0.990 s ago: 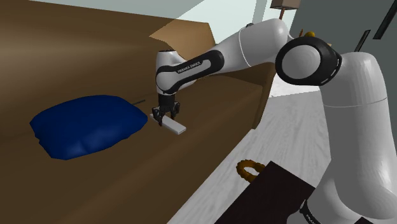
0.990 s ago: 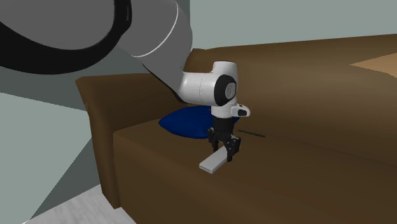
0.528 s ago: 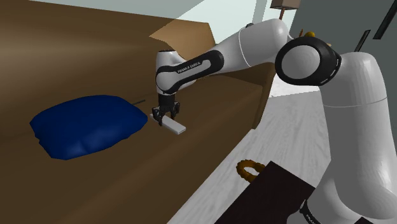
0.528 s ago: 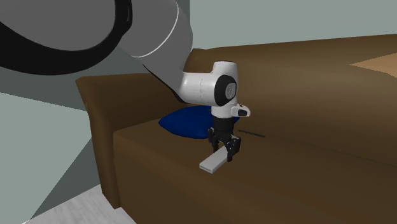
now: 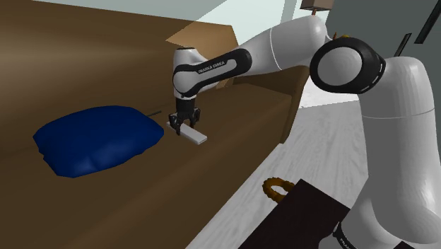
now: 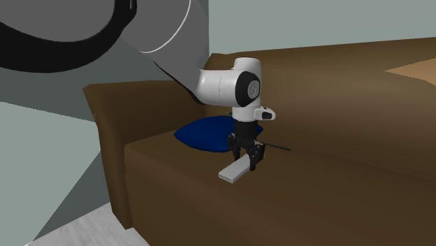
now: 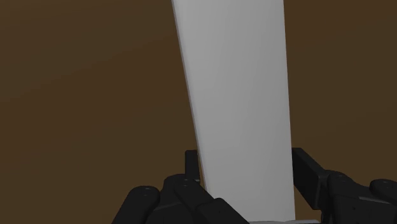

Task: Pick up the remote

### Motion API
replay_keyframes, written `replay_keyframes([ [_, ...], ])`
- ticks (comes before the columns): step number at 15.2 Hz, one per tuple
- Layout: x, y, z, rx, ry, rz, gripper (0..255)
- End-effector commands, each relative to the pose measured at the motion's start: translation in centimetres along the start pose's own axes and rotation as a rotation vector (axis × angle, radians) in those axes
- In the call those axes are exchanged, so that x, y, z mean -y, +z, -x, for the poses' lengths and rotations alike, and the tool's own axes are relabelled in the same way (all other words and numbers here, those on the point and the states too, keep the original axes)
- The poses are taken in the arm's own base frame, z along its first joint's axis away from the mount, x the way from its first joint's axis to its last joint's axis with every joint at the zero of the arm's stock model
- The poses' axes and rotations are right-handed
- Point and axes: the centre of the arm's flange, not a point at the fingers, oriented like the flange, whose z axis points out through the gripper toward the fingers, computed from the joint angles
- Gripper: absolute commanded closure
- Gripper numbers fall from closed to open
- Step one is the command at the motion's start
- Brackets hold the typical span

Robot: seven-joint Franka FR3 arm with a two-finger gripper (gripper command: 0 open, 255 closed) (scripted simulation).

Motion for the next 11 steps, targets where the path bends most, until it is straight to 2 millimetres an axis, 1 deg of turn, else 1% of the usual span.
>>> replay_keyframes([
  [1,0.1,-1.0,-0.1,0.000,0.000,0.000,255],
  [9,0.1,-5.2,-0.2,0.000,0.000,0.000,255],
  [11,0.1,-5.3,-0.2,0.000,0.000,0.000,255],
])
